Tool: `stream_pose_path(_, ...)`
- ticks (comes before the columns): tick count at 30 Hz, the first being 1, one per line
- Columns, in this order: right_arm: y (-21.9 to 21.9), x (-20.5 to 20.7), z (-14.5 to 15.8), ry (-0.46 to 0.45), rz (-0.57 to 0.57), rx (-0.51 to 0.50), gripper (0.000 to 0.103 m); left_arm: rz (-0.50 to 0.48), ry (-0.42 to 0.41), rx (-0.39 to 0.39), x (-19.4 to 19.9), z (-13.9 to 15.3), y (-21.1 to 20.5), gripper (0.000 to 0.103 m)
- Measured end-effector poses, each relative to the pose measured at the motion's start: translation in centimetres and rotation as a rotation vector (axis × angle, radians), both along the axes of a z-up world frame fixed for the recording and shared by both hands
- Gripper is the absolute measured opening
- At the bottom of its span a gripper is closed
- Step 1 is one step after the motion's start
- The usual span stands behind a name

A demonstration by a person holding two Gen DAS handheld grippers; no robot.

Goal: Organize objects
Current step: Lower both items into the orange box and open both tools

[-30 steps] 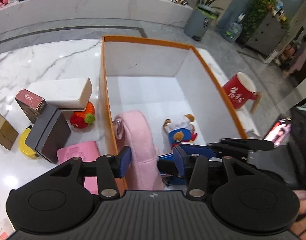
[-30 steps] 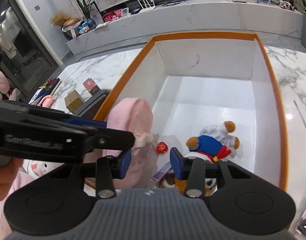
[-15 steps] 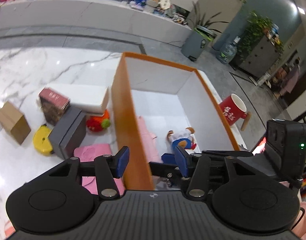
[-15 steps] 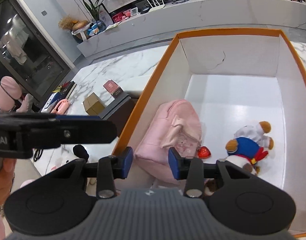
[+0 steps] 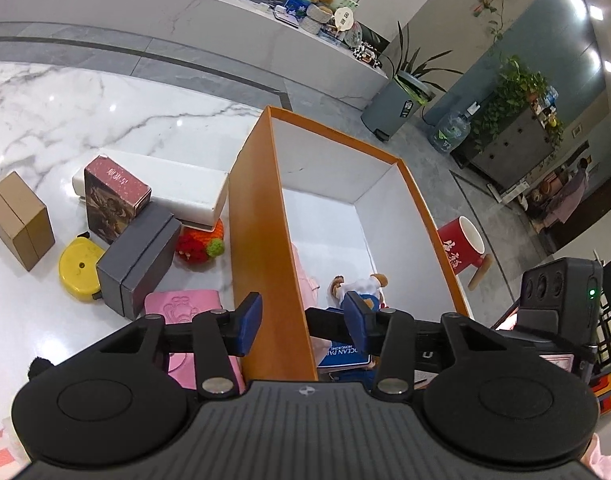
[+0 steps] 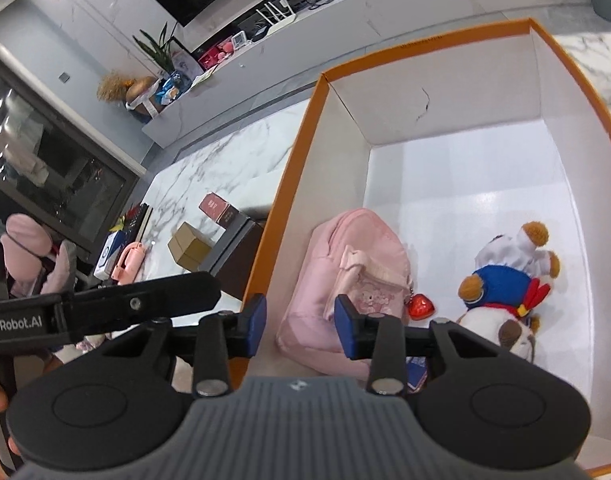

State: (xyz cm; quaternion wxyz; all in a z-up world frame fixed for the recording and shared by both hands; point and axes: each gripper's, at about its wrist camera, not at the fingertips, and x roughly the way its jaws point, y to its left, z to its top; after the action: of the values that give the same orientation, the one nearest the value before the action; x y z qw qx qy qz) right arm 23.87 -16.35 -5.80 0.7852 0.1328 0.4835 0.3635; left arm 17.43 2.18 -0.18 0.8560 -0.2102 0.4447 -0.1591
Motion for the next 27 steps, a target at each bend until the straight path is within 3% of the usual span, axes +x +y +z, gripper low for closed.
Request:
stream_pose_path(4, 0.0, 0.3, -0.6, 0.02, -0.015, -0.006, 0.025, 0.001, 0.005, -0.012, 0.0, -0.4, 0.3, 0.05)
stream_pose_path(8, -0.8, 0.0, -0.6, 0.077, -0.012, 0.013, 0.018, -0.005, 0.01, -0.022, -0.1, -0.7, 0.3, 0.049)
stream_pose_path(13, -1.1, -1.1, 0.8, 0.083, 0.041, -0.018, 0.018, -0.006, 0.012, -0.036, 0.1, -1.0, 0.2, 0.047)
stream_pose_path(21, -0.7, -1.7, -0.1, 0.093, 0.051, -0.057, 0.017, 0.019, 0.0, -0.011, -0.4, -1.0, 0.1, 0.047)
stream_pose_path(27, -0.1, -2.8, 0.7, 0.012, 0.053, -0.102, 0.028, 0.019, -0.017, 0.0, -1.3, -0.2, 0.5, 0.047)
